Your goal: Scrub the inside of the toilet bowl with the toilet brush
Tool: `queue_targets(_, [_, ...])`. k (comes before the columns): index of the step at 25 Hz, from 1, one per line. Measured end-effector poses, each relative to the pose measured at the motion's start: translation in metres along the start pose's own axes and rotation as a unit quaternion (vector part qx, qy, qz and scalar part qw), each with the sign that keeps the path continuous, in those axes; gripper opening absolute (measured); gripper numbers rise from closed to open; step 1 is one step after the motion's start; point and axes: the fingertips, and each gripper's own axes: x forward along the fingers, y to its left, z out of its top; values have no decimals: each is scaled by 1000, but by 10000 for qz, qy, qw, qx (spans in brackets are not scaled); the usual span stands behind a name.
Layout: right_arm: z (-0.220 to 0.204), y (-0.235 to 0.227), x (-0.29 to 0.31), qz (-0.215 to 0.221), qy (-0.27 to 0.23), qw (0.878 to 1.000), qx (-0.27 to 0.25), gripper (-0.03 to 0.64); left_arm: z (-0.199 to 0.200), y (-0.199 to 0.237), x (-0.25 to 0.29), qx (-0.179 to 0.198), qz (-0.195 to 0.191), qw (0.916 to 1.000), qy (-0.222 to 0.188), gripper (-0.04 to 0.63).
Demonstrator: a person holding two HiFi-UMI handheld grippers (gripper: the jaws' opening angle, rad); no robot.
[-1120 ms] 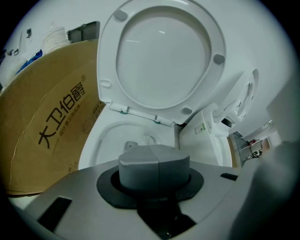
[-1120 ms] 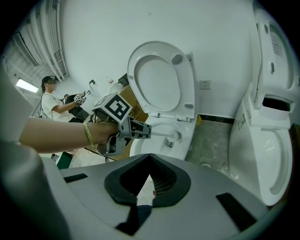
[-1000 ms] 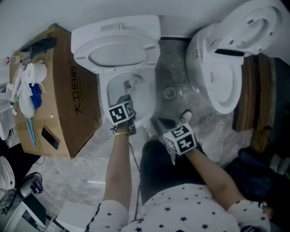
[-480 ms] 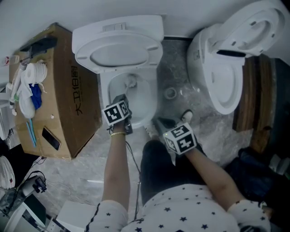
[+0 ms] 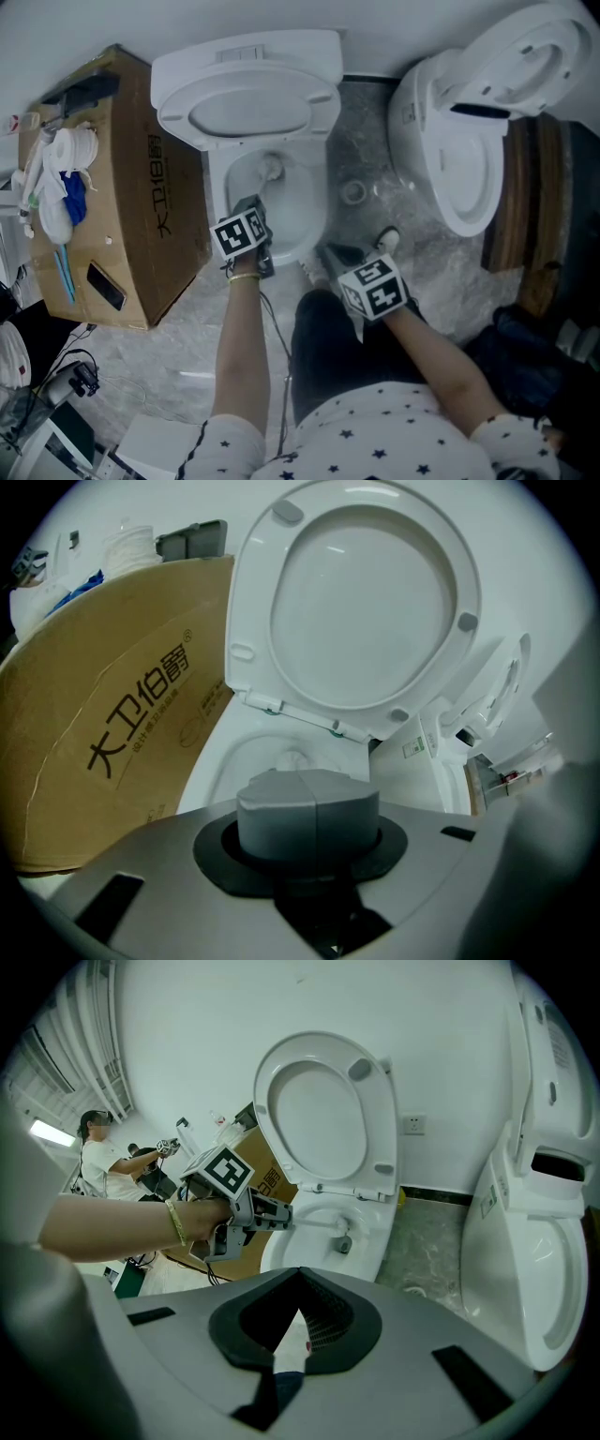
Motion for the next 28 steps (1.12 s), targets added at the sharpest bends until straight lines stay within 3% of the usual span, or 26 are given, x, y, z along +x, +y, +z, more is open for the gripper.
queue_targets(19, [-16, -4, 3, -94, 81, 9998, 159, 6, -4, 9, 19, 208, 66, 9995, 215, 147])
queue_targets(28, [-19, 2, 7, -83, 109, 9998, 129, 6, -2, 28, 16, 150, 176, 9997, 123, 147])
